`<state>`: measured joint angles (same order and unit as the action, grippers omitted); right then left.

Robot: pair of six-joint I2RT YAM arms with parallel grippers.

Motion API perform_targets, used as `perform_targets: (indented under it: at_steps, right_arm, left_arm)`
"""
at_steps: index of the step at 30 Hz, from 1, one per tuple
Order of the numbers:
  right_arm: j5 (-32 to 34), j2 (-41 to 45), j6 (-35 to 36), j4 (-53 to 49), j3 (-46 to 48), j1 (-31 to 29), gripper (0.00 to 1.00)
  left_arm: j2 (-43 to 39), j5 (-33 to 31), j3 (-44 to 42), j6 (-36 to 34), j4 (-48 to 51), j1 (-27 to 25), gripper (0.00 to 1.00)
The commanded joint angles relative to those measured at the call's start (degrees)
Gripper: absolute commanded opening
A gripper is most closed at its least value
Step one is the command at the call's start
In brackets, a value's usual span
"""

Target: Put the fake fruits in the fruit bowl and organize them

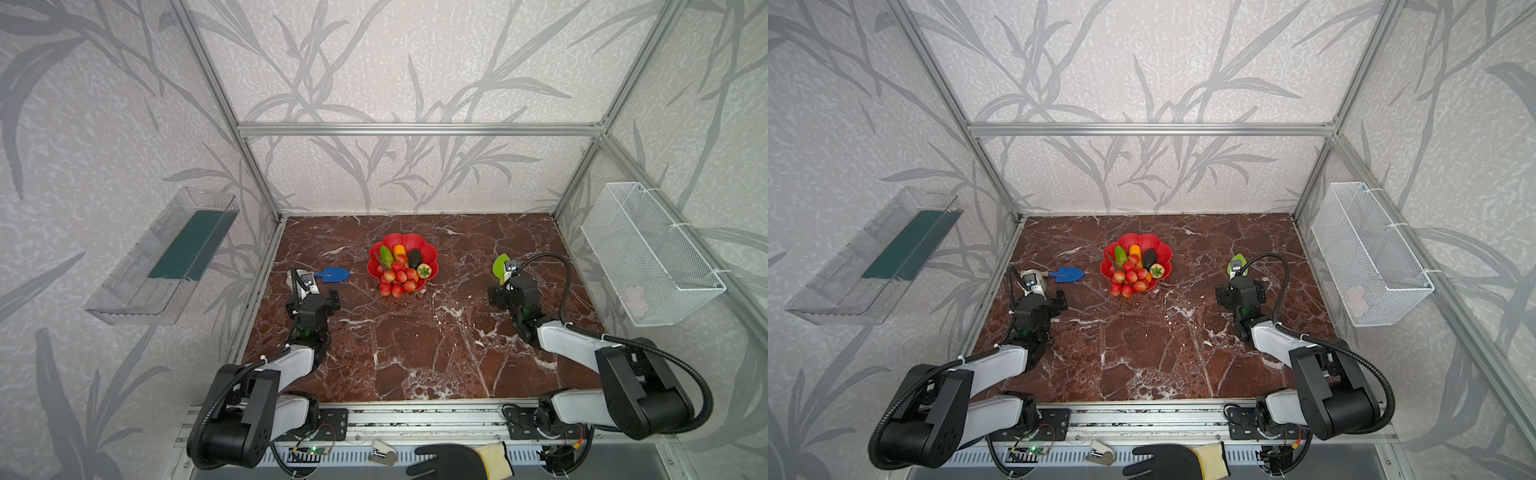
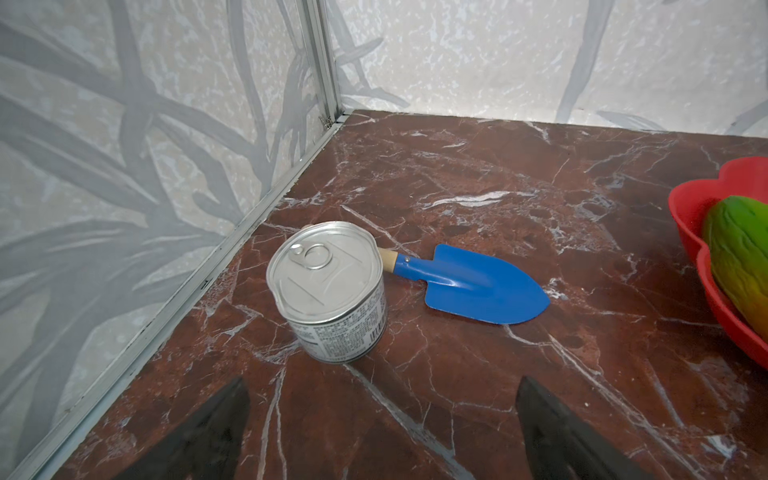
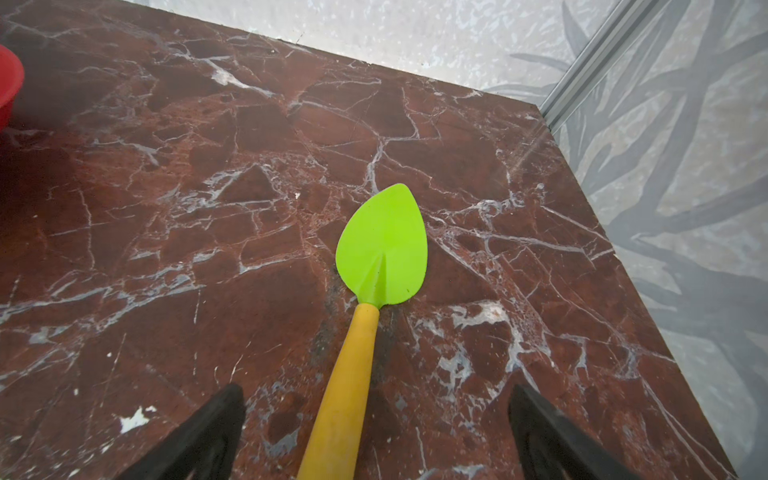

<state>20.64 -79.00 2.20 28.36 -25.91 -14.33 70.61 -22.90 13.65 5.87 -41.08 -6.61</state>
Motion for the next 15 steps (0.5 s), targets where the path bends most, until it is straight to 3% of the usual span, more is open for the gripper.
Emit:
perform_targets:
  at_steps: [1, 9, 15]
  right_arm:
    - [1.7, -1.9, 1.0, 11.8, 1.8, 0.4, 0.99]
    - [-1.8, -6.1, 3.4, 24.1, 4.7, 2.9, 0.99]
    - [-4.5, -13.2, 3.4, 35.2, 7.1, 4.0, 0.99]
  left_arm:
    - [0.1, 0.2, 0.6, -0.6, -4.5, 1.1, 1.00]
    - [1.5, 3.4, 1.4, -3.6, -5.0, 3.2, 1.00]
    - [10.5, 7.8, 1.3, -1.4, -16.1, 6.7, 1.00]
